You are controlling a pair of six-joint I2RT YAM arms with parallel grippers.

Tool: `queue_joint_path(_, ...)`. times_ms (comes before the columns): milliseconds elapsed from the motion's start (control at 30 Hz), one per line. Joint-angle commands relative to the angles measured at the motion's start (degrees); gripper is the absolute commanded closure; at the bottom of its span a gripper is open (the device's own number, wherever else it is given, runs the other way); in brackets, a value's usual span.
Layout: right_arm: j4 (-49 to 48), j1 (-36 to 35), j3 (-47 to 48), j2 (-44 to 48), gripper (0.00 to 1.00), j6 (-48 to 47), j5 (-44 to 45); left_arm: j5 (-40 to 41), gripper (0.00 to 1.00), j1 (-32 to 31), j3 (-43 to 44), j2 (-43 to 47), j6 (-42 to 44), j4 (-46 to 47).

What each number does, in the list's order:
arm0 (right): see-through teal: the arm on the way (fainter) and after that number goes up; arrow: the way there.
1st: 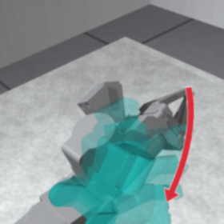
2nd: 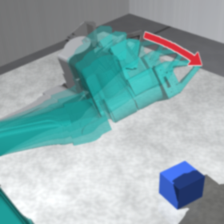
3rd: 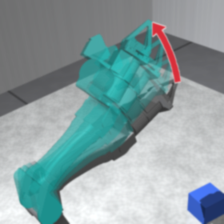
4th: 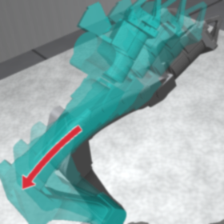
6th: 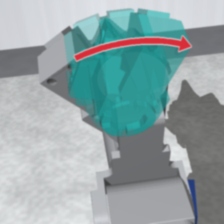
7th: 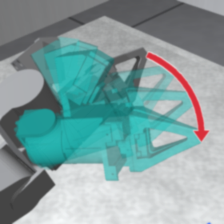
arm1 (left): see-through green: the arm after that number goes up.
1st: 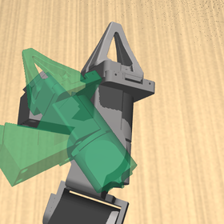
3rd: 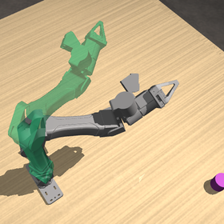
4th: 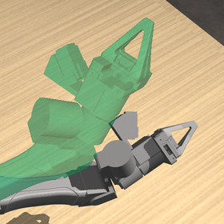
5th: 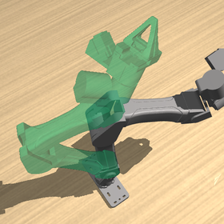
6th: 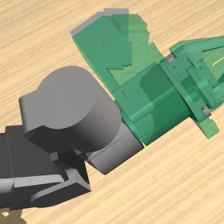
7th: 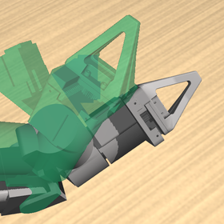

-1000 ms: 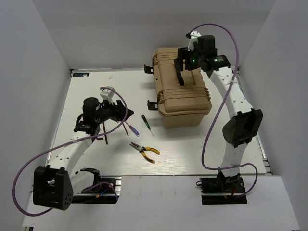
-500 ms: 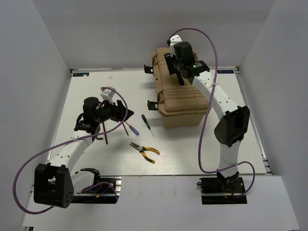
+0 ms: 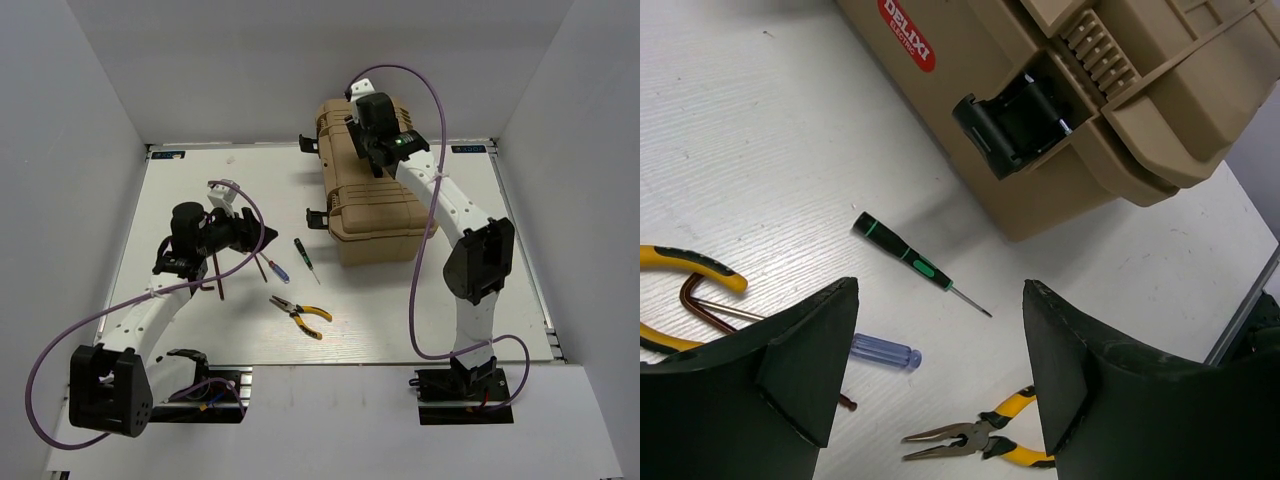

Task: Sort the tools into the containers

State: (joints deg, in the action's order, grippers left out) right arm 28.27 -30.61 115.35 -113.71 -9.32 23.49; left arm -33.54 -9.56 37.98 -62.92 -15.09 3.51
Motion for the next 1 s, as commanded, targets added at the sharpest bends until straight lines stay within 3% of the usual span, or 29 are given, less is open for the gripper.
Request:
queue_joint_path(0,-1.03,-0.06,-0.30,-0.46,0.57,0.18,0.16,-1.18,0.23,-0.19,1.31,1.83,0.06,0.71)
queue_joint_path(100,-0.33,-0.24,-0.13,-0.29,0.75,1.23,-0.89,-1.18,0.23,-0.19,0.78,1.83,0.06,0.71)
queue_joint_path(133,-0.06,-0.15,-0.04,-0.37,0.92,1.50,-1.07,-1.18,0.24,-0.19,0.78,1.83,0.06,0.71)
queue_joint_path(167,0.11,0.02,0.14,-0.28,1.00,1.59,-1.07,-1.18,0.24,-0.72,0.78,1.83,0.06,0.71)
queue_joint_path(433,3.80,0.81,4.53,4.46,1.00,5.89,-6.06,-3.55,0.28,-0.72,4.29,-0.62,-3.54,4.22)
queue_joint_path(767,7.23,5.20,9.19,12.55,1.00,17.31,-16.70,-6.63,0.29,-4.75,15.63,-15.21,-8.11,7.83)
queue_joint_path(967,7.24,10.74,10.24,14.83,1.00,24.69,-24.68,-1.27,0.30,-9.59,24.67,-23.99,-8.11,4.50)
